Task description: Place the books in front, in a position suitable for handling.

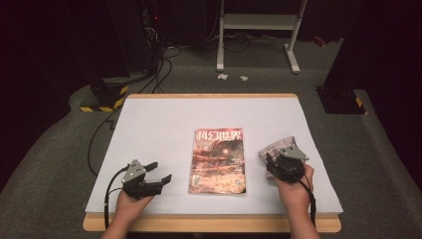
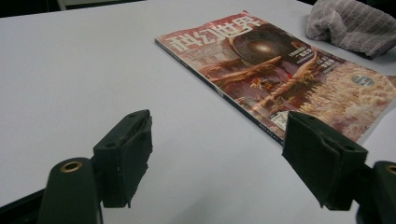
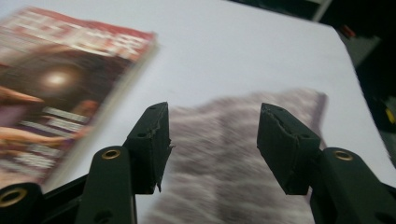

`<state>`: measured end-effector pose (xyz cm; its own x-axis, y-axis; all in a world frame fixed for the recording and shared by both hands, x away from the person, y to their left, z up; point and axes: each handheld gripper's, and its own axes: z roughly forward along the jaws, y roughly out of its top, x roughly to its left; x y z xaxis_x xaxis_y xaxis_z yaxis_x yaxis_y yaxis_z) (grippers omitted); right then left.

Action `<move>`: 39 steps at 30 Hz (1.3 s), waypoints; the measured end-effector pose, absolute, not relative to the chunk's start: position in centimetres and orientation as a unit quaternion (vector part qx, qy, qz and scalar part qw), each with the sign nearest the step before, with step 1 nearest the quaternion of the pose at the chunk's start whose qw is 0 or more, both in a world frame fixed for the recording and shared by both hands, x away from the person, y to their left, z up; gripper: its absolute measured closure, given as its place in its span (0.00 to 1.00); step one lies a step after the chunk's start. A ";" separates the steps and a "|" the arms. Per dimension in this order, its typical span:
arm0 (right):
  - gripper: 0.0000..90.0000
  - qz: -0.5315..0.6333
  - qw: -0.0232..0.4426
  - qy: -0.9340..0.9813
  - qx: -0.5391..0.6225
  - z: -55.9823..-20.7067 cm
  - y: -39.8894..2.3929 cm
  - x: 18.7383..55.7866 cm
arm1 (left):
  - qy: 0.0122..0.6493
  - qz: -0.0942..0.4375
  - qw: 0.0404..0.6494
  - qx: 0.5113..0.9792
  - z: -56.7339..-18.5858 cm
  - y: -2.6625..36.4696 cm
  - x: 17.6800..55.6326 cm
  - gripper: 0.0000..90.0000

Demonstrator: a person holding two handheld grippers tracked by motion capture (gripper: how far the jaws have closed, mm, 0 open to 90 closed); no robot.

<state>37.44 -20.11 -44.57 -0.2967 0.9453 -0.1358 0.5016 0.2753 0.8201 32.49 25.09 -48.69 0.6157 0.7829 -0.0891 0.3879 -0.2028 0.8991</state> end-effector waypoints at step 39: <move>0.47 0.374 0.181 0.809 0.416 -50.2 -13.9 34.9 | 0.428 0.115 0.383 0.811 -50.1 15.2 35.1 0.22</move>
<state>34.91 -13.86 -50.16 -0.5885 0.8083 0.0182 0.5372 0.3742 0.7559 35.13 15.21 -50.05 0.6079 0.7814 -0.1411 0.6055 -0.3413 0.7189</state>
